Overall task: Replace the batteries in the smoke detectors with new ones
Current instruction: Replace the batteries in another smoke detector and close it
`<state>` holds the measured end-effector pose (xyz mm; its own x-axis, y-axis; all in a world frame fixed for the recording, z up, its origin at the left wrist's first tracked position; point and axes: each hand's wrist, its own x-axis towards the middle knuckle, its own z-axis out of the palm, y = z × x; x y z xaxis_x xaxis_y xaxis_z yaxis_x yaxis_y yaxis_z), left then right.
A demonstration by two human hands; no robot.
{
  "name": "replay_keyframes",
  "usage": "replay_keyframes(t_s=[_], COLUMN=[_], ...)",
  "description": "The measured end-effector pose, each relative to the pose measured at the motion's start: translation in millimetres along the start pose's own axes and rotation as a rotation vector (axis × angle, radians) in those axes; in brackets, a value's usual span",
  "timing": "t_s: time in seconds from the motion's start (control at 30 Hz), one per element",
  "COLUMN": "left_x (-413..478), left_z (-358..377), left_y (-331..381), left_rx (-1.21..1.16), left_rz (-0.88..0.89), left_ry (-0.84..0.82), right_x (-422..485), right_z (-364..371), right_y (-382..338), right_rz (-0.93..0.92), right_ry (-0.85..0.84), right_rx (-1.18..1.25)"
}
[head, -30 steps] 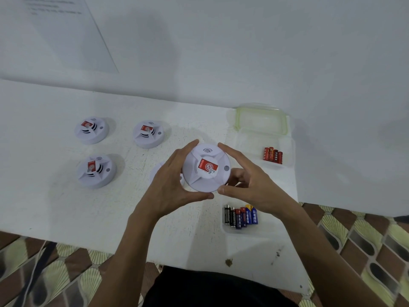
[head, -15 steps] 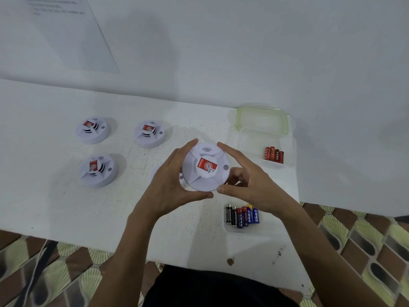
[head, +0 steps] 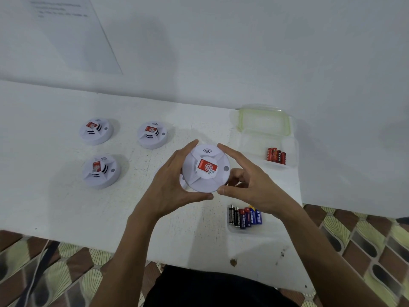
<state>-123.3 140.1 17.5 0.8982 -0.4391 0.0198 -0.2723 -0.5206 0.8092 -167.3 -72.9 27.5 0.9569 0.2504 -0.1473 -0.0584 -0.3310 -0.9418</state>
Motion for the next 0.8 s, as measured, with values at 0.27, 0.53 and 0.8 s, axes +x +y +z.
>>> replay_keyframes(t_s=[0.27, 0.53, 0.8], left_x=[1, 7, 44], left_z=[-8, -15, -37], left_y=[-6, -22, -55], left_rx=[0.011, -0.067, 0.028], left_rz=[0.031, 0.045, 0.227], left_ry=[0.000, 0.019, 0.018], right_x=[3, 13, 52], right_z=[4, 16, 30], right_y=[-2, -4, -6], right_rz=[0.004, 0.018, 0.069], right_ry=[0.022, 0.055, 0.211], right_rx=[-0.006, -0.028, -0.008])
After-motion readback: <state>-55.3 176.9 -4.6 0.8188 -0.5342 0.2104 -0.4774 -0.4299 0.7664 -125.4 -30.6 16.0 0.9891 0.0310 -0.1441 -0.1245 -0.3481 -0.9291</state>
